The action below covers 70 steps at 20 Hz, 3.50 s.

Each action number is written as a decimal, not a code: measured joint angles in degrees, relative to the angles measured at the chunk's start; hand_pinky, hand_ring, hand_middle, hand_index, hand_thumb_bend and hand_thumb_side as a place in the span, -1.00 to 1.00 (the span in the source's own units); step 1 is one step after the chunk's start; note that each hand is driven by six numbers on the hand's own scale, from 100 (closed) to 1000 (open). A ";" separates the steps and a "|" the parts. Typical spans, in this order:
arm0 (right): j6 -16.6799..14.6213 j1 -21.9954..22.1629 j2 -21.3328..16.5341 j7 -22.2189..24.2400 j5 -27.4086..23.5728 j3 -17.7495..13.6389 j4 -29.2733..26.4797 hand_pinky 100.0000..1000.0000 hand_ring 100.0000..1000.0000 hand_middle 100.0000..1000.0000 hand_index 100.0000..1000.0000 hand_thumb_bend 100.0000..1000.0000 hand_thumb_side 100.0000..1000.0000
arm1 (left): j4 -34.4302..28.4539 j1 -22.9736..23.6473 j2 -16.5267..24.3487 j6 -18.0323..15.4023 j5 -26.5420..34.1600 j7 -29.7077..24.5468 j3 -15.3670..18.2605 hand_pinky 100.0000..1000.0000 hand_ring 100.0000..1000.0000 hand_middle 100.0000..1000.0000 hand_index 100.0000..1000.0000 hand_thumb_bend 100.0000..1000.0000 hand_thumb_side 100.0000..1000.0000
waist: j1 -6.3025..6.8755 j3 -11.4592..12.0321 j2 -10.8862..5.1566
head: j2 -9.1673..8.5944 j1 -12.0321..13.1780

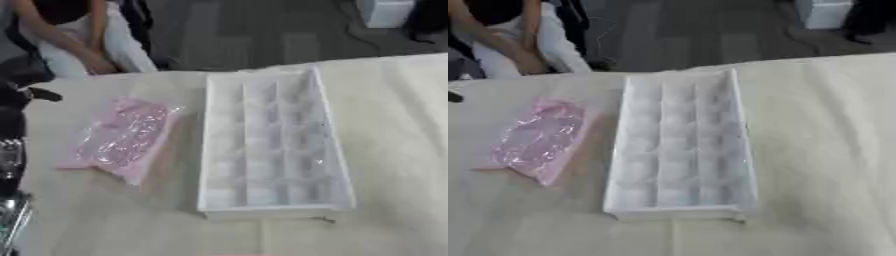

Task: Pick up objects on the table and place them in the box.

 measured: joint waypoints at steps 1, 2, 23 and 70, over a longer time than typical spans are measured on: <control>0.03 0.00 -0.01 0.07 0.00 0.00 0.00 0.63 0.69 0.78 0.66 -0.48 1.00 | 0.15 0.01 0.79 1.31 -1.40 -0.87 -0.10 -0.11 0.35 0.50 0.72 -0.07 0.39 | 0.10 -0.07 0.03 | 0.04 0.13; 0.06 0.00 -0.01 0.12 0.00 0.00 0.00 0.63 0.69 0.78 0.66 -0.47 1.00 | 0.40 0.02 1.54 2.49 -2.68 -1.63 -0.14 -0.10 0.36 0.50 0.72 -0.02 0.38 | 0.20 -0.11 0.05 | 0.15 0.23; 0.51 0.51 -0.10 1.14 -0.74 0.35 0.00 0.63 0.69 0.77 0.65 -0.48 1.00 | 18.01 -6.37 16.91 2.88 -8.80 -2.39 -5.23 -0.13 0.32 0.48 0.69 0.30 0.33 | 1.49 -0.64 0.19 | 1.95 1.56; -0.04 -1.35 0.03 3.45 -2.74 1.45 0.00 0.62 0.68 0.70 0.56 -0.48 1.00 | 33.69 -13.08 20.66 -2.37 -34.13 -2.22 -13.36 0.20 0.49 0.62 0.78 0.21 0.64 | 1.24 -5.07 0.34 | 2.44 3.29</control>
